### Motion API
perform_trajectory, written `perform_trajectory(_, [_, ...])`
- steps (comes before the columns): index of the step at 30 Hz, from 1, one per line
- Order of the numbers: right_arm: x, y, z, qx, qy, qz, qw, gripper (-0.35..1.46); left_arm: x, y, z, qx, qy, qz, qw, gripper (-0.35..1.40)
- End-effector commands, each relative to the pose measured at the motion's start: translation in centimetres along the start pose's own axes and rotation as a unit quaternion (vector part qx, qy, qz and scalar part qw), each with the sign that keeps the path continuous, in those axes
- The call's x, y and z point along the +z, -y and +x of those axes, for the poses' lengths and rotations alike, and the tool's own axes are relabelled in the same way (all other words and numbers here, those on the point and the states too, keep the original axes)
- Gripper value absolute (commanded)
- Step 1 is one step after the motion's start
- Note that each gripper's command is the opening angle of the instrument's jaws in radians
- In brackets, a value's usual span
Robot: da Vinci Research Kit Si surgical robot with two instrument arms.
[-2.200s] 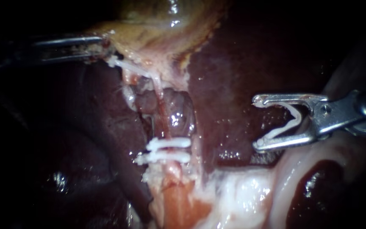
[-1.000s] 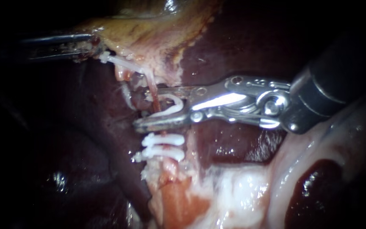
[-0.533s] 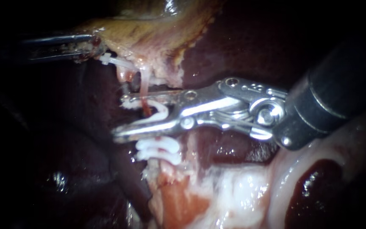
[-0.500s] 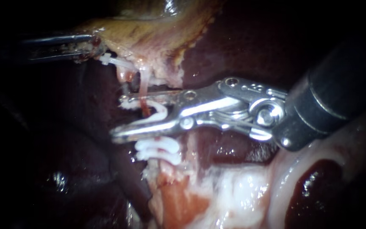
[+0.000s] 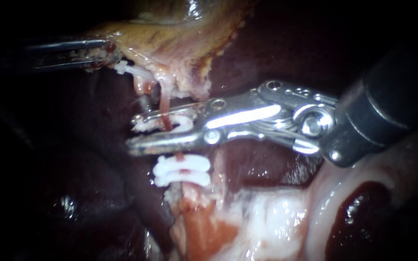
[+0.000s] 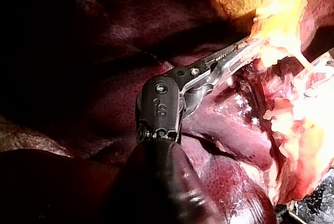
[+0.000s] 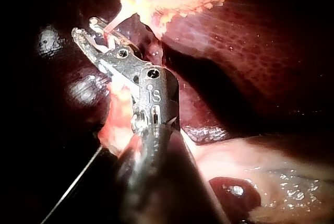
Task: Clipping third clip right tube
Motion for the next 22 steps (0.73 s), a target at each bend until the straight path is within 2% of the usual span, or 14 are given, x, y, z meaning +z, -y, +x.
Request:
perform_trajectory(1, [-0.01,-0.01,0.01,0.0,-0.001,-0.001,1.0,-0.12,0.0,0.0,0.0,0.0,0.0,0.0,1.0,-0.35])
perform_trajectory(3, [-0.02,-0.02,0.01,0.0,-0.001,-0.001,1.0,-0.17,0.0,0.0,0.0,0.0,0.0,0.0,1.0,-0.35])
perform_trajectory(5, [-0.05,-0.04,0.0,0.009,-0.001,-0.001,1.0,-0.34,0.0,0.0,0.0,0.0,0.0,0.0,1.0,-0.35])
perform_trajectory(6, [-0.06,-0.04,0.0,0.018,-0.001,0.0,0.9998,-0.35,0.01,0.0,0.0,0.0,0.0,0.0,1.0,-0.35])
perform_trajectory(12, [-0.12,-0.06,-0.05,0.04,-0.003,-0.009,0.9991,-0.35,0.01,0.0,0.0,0.0,0.0,0.0,1.0,-0.35])
perform_trajectory(22, [-0.1,-0.1,-0.08,0.042,-0.003,-0.01,0.9991,-0.35,0.01,0.0,0.0,0.0,0.0,0.001,1.0,-0.35])
